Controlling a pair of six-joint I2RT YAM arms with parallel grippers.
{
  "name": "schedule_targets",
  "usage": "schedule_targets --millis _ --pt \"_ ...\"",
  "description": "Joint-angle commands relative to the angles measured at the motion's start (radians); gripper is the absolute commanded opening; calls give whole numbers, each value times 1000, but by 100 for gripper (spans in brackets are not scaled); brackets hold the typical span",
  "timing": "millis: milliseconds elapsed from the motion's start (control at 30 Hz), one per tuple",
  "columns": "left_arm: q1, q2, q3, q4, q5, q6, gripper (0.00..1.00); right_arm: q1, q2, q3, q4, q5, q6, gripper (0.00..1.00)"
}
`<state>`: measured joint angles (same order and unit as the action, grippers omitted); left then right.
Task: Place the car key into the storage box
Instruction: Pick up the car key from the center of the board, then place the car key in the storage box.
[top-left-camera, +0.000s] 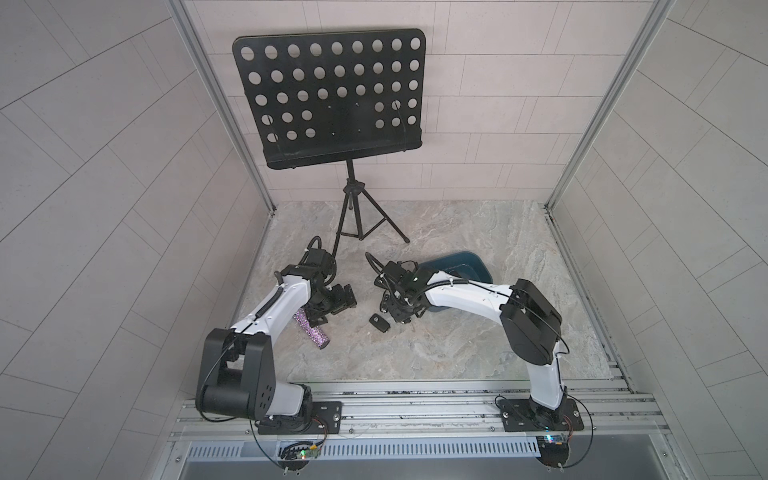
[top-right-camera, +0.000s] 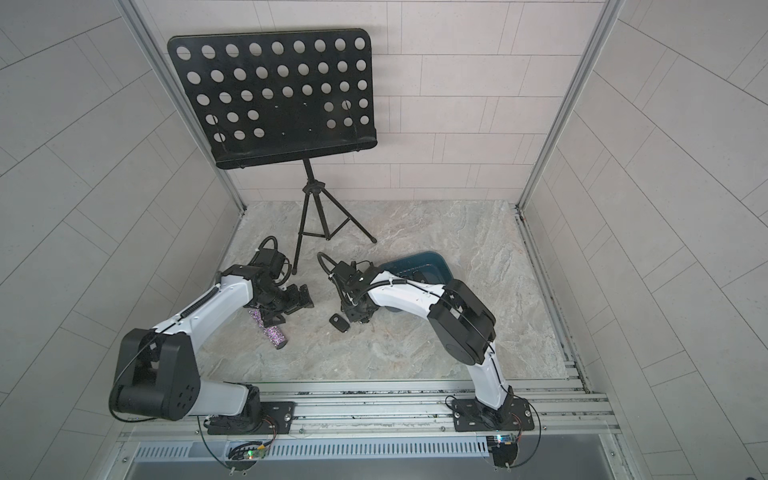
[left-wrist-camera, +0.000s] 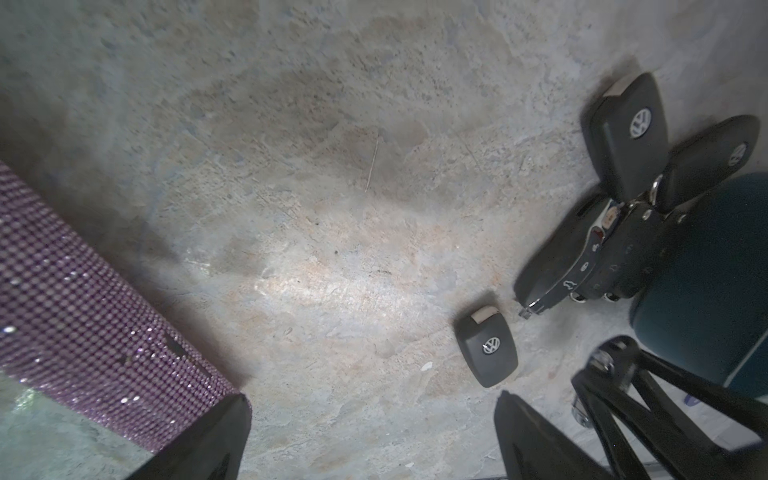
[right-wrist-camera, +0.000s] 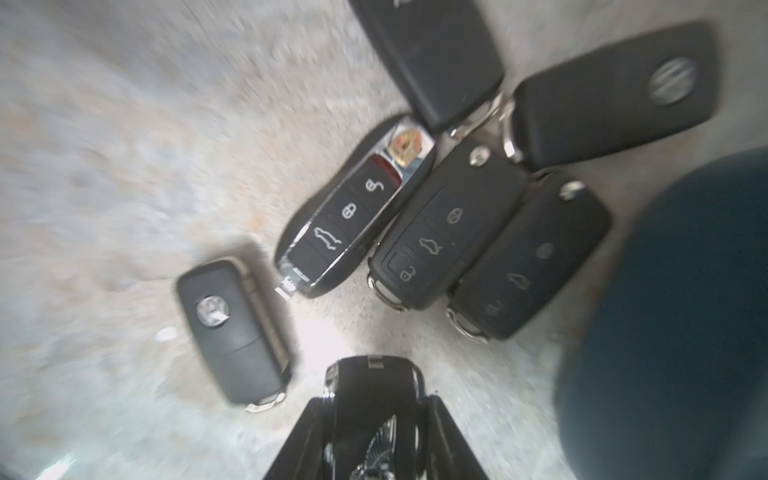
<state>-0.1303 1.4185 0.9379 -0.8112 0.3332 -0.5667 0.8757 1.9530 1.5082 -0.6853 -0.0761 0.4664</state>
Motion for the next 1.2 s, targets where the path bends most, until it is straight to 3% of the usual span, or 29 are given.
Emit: schedule_targets --millis 0,200,533,867,1167 --pt "-2 15 52 1 -11 -32 99 -39 -95 -17 -29 -35 -24 27" --pt "-34 44 109 30 -21 -84 99 -130 -178 -22 -47 -34 -64 27" --pt "-191 183 267 67 -67 -115 99 -328 -224 -18 -116 11 -216 27" --pt "-280 344 455 69 -65 -108 100 -500 -184 -10 -133 75 -318 27" --pt "-299 375 485 49 -107 -110 100 -581 -103 -43 -73 78 -355 27"
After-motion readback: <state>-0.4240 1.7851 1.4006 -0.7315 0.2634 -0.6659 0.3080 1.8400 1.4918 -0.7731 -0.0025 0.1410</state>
